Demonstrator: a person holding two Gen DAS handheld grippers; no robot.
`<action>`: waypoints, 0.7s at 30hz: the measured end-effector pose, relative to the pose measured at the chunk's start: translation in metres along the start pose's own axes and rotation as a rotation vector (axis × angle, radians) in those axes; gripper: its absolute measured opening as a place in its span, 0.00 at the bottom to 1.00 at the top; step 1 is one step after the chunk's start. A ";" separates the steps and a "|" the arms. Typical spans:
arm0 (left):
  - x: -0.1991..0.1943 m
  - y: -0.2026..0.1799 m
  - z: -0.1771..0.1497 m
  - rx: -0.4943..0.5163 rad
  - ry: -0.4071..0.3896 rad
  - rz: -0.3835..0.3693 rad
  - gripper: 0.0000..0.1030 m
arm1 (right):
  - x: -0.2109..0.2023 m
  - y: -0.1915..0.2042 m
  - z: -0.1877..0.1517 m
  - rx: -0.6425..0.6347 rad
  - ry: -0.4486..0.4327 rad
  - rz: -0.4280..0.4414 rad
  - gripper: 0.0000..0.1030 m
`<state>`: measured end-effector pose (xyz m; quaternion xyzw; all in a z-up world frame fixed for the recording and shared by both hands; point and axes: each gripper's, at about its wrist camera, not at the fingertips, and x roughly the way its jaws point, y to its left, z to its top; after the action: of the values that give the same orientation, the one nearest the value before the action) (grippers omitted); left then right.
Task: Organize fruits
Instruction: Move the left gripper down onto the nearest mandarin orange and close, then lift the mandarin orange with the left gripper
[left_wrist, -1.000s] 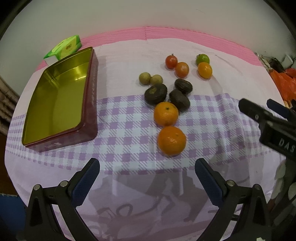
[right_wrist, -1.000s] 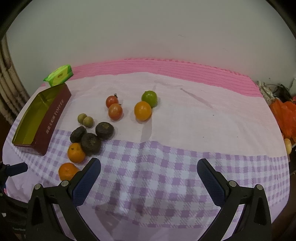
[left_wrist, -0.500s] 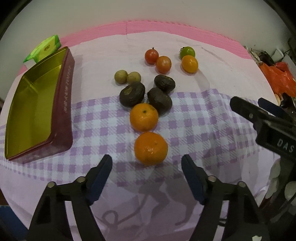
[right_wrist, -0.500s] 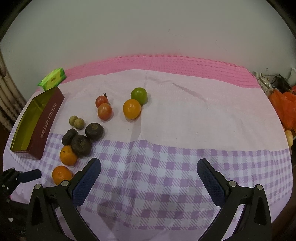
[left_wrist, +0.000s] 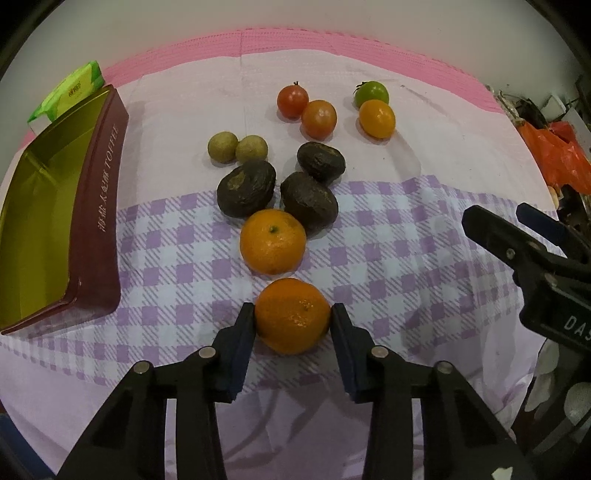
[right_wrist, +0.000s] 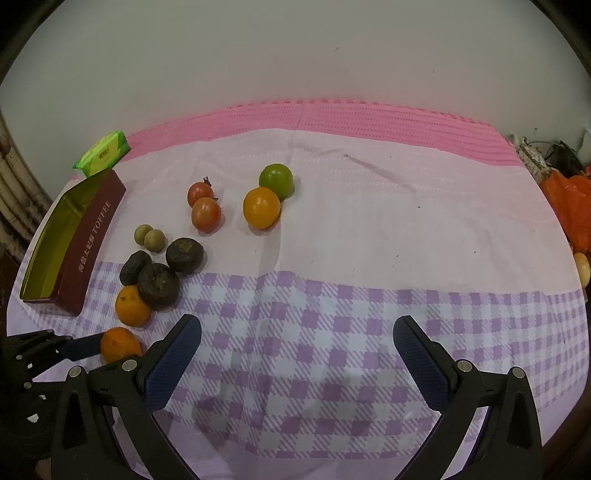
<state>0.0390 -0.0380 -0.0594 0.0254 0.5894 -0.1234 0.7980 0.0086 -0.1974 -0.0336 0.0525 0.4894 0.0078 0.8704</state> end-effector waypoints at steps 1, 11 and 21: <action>0.000 0.000 0.000 0.000 0.000 -0.001 0.36 | 0.000 0.000 0.000 -0.001 0.001 -0.001 1.00; -0.018 0.010 -0.003 -0.018 -0.030 -0.034 0.31 | 0.007 0.006 -0.003 -0.012 0.013 -0.001 1.00; -0.024 0.011 -0.005 0.016 -0.051 -0.020 0.36 | 0.008 0.010 -0.005 -0.027 0.017 0.003 1.00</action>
<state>0.0302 -0.0228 -0.0395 0.0229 0.5681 -0.1365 0.8113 0.0093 -0.1862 -0.0420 0.0414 0.4965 0.0159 0.8669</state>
